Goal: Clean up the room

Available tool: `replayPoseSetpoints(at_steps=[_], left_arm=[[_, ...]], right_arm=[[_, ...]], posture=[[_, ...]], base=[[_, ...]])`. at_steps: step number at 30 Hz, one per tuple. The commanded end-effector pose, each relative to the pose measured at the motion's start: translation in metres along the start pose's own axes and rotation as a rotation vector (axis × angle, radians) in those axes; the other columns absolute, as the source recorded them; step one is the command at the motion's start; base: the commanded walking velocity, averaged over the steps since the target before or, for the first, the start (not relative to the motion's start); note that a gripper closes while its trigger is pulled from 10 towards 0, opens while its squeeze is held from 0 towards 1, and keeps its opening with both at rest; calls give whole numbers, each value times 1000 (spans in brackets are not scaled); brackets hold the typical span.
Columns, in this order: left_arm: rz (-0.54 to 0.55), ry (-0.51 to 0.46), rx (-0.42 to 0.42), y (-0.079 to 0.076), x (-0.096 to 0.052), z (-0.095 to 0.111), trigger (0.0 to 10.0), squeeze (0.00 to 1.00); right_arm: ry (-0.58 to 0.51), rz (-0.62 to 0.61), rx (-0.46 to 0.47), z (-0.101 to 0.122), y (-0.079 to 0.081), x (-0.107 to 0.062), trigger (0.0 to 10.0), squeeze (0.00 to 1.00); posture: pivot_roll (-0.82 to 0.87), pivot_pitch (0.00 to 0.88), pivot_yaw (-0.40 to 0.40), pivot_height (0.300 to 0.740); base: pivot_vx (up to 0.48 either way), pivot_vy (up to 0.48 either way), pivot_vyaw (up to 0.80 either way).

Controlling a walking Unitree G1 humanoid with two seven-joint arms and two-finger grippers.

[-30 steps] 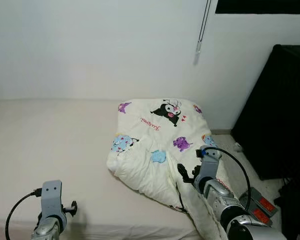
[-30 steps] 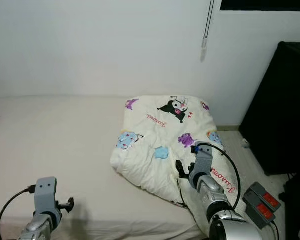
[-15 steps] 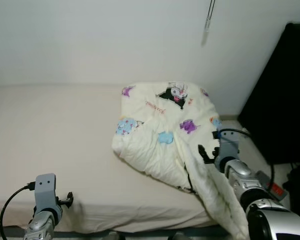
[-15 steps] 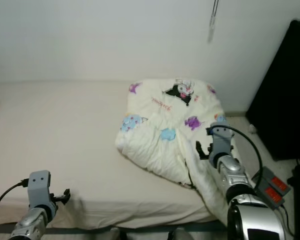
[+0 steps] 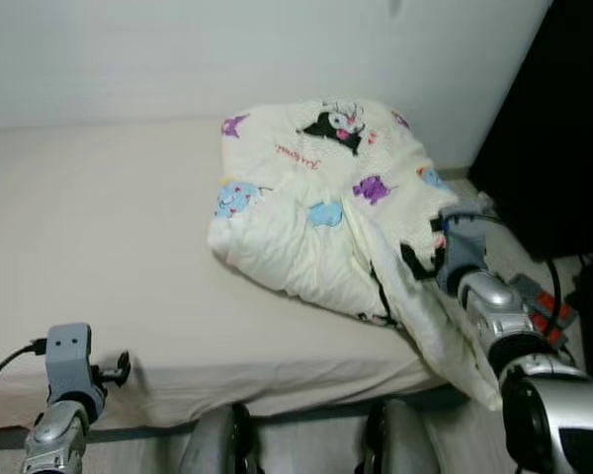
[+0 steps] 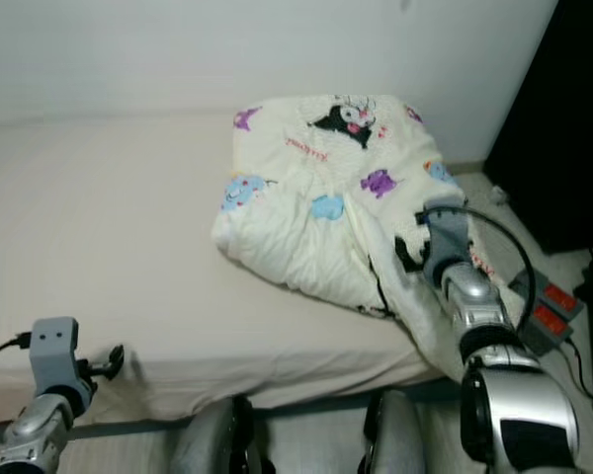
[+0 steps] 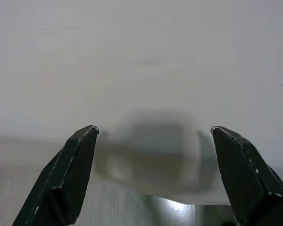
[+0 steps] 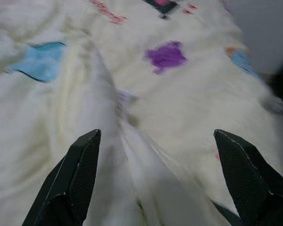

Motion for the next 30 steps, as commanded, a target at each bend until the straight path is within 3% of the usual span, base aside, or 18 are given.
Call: replayPoseSetpoints(at_steps=[1, 7, 8, 10, 13, 15, 18, 21, 23, 25, 30], left_arm=[[-18, -4, 28, 3, -4, 0, 10000, 0], [-35, -9, 39, 1, -6, 0, 10000, 0], [-51, -5, 60, -1, -11, -4, 10000, 0], [-51, -5, 60, -1, -11, -4, 10000, 0], [-61, 1, 69, -1, -17, -8, 10000, 0], [-67, 8, 79, 1, -22, -10, 10000, 0], [-69, 10, 83, 1, -23, -10, 10000, 0], [-72, 16, 88, 1, -25, -10, 10000, 0], [-72, 16, 88, 1, -25, -10, 10000, 0], [-83, 21, 97, -3, -26, -11, 10000, 0], [-95, 27, 107, -8, -26, -12, 10000, 0]], right_arm=[[-30, 66, 41, 5, 8, 2, 10000, 0], [-38, 106, 65, 6, 12, 3, 10000, 0], [-23, 62, 118, 1, 6, 1, 10000, 0], [-23, 62, 118, 1, 6, 1, 10000, 0], [39, -7, 95, -11, -4, -4, 10000, 0], [153, -77, 21, -28, -15, -10, 10000, 0], [185, -79, 22, -33, -16, -12, 10000, 0], [221, 18, 50, -40, -5, -13, 10000, 0], [221, 18, 50, -40, -5, -13, 10000, 0], [237, 228, 94, -47, 18, -15, 10000, 0], [232, 404, 146, -49, 35, -20, 10000, 0]], posture=[[163, 295, 51, 545], [166, 299, 51, 535], [179, 315, 54, 535], [179, 315, 54, 535], [188, 323, 56, 535], [193, 326, 58, 535], [194, 325, 58, 535], [194, 324, 58, 535], [194, 324, 58, 535], [190, 317, 56, 535], [181, 308, 55, 535]], base=[[0, 0, 0], [0, 0, 0], [0, 0, 0], [0, 0, 0], [0, 0, 0], [0, 0, 0], [0, 0, 0], [0, 0, 0], [0, 0, 0], [0, 0, 0], [0, 0, 0]])
Point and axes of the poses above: a point about 5 cm out from each wrist's last joint towards the gripper, its own x axis pointing out of the wrist towards the gripper, its own z axis along the axis of the wrist's last joint, y = z × x, the point moved 2 cm from there along x, pointing out of the wrist towards the gripper, and after that the axes turned 10 degrees about -x, right-handed, at the moved point
